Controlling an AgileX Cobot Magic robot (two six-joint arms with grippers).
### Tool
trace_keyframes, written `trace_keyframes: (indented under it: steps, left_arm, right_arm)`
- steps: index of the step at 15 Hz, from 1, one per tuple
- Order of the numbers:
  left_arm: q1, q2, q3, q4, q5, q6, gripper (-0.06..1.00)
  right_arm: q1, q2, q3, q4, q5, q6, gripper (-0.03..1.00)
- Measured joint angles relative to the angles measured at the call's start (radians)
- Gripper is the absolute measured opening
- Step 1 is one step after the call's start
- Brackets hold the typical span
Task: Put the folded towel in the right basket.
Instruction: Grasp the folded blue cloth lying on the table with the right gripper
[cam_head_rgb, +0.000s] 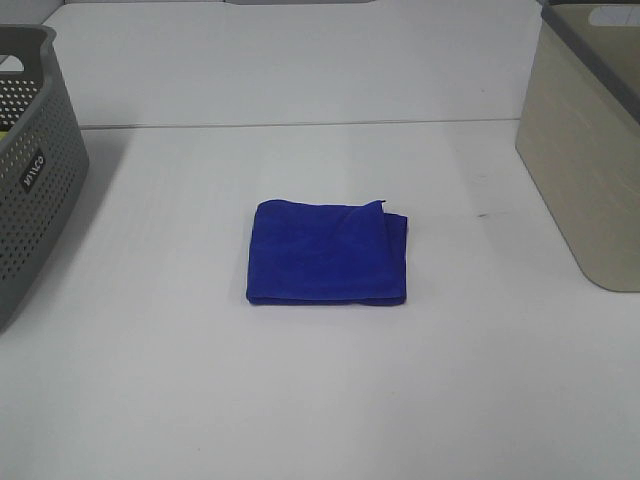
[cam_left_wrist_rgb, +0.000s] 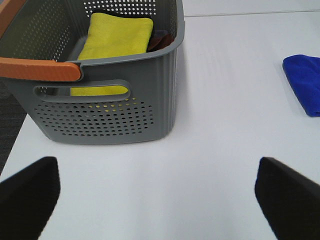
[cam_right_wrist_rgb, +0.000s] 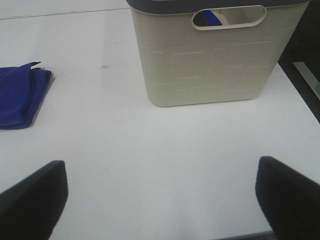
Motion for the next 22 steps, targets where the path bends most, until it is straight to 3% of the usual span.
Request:
trace_keyframes:
  steps: [22]
  left_arm:
    - [0.0,0.0,0.0,0.0,0.0,0.0,0.99]
  right_arm:
    - [0.0,0.0,0.0,0.0,0.0,0.0,0.97]
